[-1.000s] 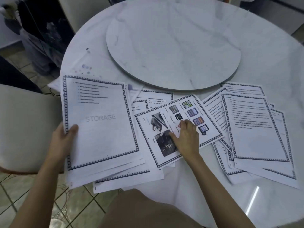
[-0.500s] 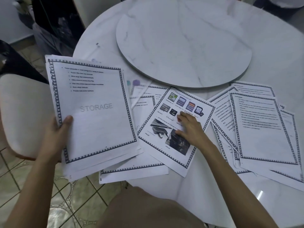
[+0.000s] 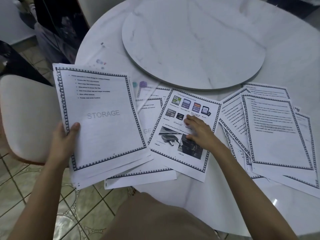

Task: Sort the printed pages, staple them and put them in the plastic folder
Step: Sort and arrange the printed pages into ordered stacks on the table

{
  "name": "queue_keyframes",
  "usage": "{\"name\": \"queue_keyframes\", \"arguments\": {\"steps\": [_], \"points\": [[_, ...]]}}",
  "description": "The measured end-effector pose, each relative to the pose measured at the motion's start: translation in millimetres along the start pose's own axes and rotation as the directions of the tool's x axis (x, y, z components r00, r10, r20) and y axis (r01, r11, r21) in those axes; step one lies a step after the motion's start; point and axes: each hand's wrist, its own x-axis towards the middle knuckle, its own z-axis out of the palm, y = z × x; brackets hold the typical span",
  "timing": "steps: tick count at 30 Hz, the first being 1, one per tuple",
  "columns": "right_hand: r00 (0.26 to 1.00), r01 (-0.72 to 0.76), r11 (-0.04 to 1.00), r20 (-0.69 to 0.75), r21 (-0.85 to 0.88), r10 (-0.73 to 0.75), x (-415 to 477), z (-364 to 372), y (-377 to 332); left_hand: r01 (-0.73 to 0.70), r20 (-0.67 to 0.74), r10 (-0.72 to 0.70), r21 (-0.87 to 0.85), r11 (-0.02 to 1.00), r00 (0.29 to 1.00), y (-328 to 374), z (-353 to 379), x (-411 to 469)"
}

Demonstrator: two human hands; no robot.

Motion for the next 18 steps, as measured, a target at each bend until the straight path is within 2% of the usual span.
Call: {"name": "queue_keyframes", "arguments": {"steps": [8,18], "points": [[0.995,0.084,0.993,0.055,0.077,-0.088,4,-6,-3,-0.020,0.023,0.020,-0.028,0.999,1.000,-1,-2,-5],[0.978,0.108,0.985,0.164,0.135,-0.130,10,-7,-18,-0.010,-0.048,0.005,-0.099,0.995,0.999,9,-2,-8]]}}
